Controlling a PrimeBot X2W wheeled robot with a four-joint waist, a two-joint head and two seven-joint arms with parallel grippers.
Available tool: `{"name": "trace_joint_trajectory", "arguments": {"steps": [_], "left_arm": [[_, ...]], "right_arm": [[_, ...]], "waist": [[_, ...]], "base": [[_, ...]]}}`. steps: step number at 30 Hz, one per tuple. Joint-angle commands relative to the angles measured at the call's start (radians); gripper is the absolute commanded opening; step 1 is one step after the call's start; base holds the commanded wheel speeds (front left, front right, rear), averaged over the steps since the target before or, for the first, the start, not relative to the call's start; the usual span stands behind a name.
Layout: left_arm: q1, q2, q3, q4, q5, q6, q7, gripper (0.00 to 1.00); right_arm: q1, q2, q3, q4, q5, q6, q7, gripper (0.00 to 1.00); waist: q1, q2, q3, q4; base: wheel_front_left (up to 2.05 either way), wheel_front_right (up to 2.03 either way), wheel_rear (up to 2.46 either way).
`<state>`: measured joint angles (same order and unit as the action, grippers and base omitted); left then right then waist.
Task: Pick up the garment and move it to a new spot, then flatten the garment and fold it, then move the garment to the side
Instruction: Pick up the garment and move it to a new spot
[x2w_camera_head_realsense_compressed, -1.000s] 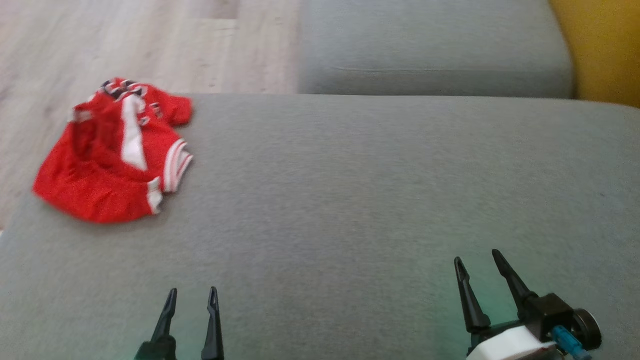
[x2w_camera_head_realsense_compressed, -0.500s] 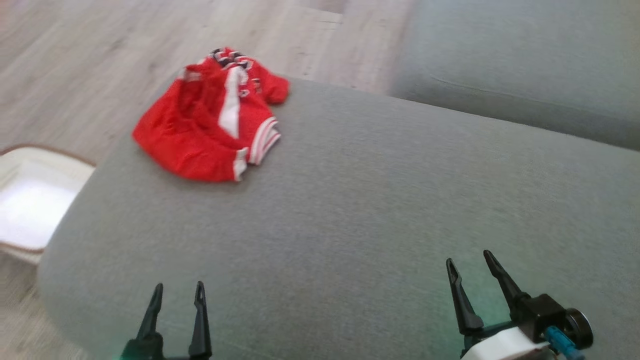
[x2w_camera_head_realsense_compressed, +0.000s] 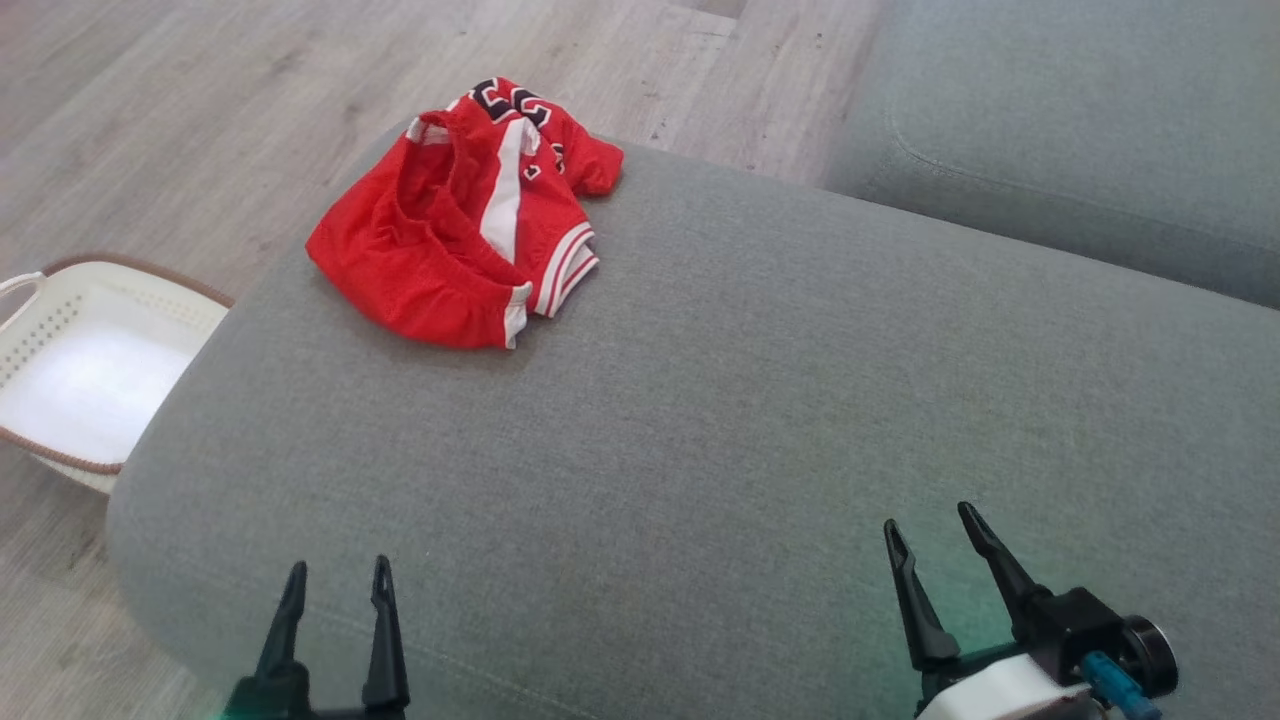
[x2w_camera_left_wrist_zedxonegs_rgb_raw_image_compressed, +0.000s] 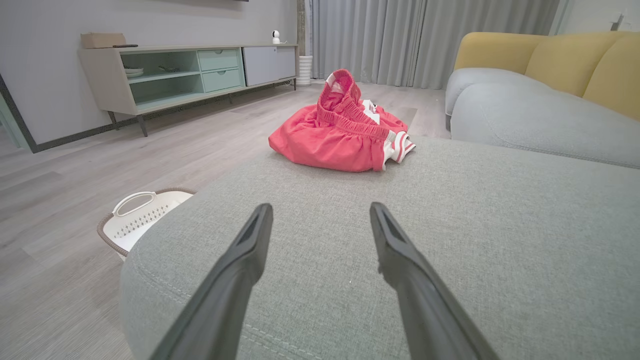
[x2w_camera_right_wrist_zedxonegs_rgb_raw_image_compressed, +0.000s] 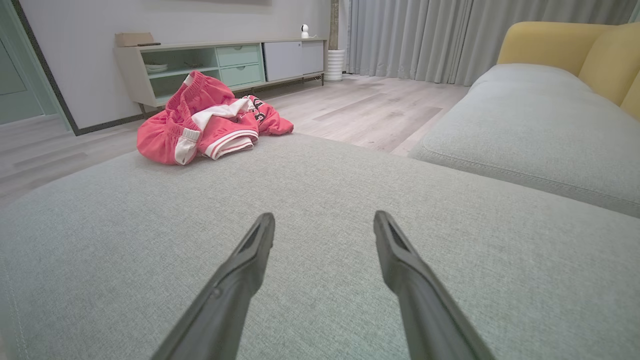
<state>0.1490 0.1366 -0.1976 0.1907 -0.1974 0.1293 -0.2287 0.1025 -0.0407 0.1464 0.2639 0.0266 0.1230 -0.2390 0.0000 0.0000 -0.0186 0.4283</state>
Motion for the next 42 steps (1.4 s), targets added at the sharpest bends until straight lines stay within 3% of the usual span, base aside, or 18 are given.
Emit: {"name": "trace_joint_trajectory", "arguments": {"steps": [1, 8, 12, 15, 19, 22, 29, 35, 42], "left_arm": [[-0.031, 0.008, 0.037, -0.043, -0.009, 0.014, -0.001, 1.00], [-0.111, 0.050, 0.069, -0.227, -0.015, 0.020, 0.061, 1.00], [-0.286, 0.141, 0.116, -0.371, -0.008, -0.007, 0.168, 1.00], [-0.475, 0.217, 0.172, -0.394, -0.023, -0.031, 0.242, 1.00], [-0.706, 0.306, 0.203, -0.308, -0.040, -0.082, 0.316, 1.00], [-0.798, 0.320, 0.210, -0.243, -0.057, -0.094, 0.336, 1.00], [-0.990, 0.357, 0.203, 0.067, -0.100, -0.131, 0.453, 1.00], [-1.028, 0.354, 0.194, 0.288, -0.116, -0.130, 0.502, 1.00], [-1.032, 0.334, 0.203, 0.456, -0.126, -0.085, 0.500, 1.00]], "right_arm": [[-0.053, -0.009, 0.015, -0.031, -0.002, 0.008, -0.014, 1.00], [-0.056, -0.009, -0.014, -0.056, -0.031, 0.008, -0.007, 1.00], [-0.075, -0.009, -0.034, -0.087, -0.056, 0.008, 0.008, 1.00], [-0.099, -0.009, -0.025, -0.115, -0.087, 0.008, 0.027, 1.00], [-0.139, -0.009, -0.006, -0.164, -0.120, 0.008, 0.052, 1.00], [-0.157, -0.009, 0.007, -0.186, -0.139, 0.008, 0.068, 1.00], [-0.214, -0.009, 0.052, -0.256, -0.184, 0.008, 0.110, 1.00], [-0.225, -0.009, 0.041, -0.316, -0.208, 0.008, 0.132, 1.00], [-0.212, -0.009, 0.010, -0.356, -0.218, 0.008, 0.130, 1.00]], "waist": [[0.0000, 0.0000, 0.004, -0.009], [0.0000, 0.0000, 0.040, -0.036], [0.0000, 0.0000, 0.085, -0.047], [0.0000, 0.0000, 0.130, -0.074], [0.0000, 0.0000, 0.204, -0.129], [0.0000, 0.0000, 0.243, -0.159], [0.0000, 0.0000, 0.381, -0.278], [0.0000, 0.0000, 0.473, -0.334], [0.0000, 0.0000, 0.529, -0.342]], "base": [[0.00, 0.00, 0.00], [0.00, 0.00, 0.00], [0.00, 0.00, 0.00], [0.00, 0.00, 0.00], [0.00, 0.00, 0.00], [0.00, 0.00, 0.00], [0.00, 0.00, 0.00], [0.00, 0.00, 0.00], [0.00, 0.00, 0.00]]}}
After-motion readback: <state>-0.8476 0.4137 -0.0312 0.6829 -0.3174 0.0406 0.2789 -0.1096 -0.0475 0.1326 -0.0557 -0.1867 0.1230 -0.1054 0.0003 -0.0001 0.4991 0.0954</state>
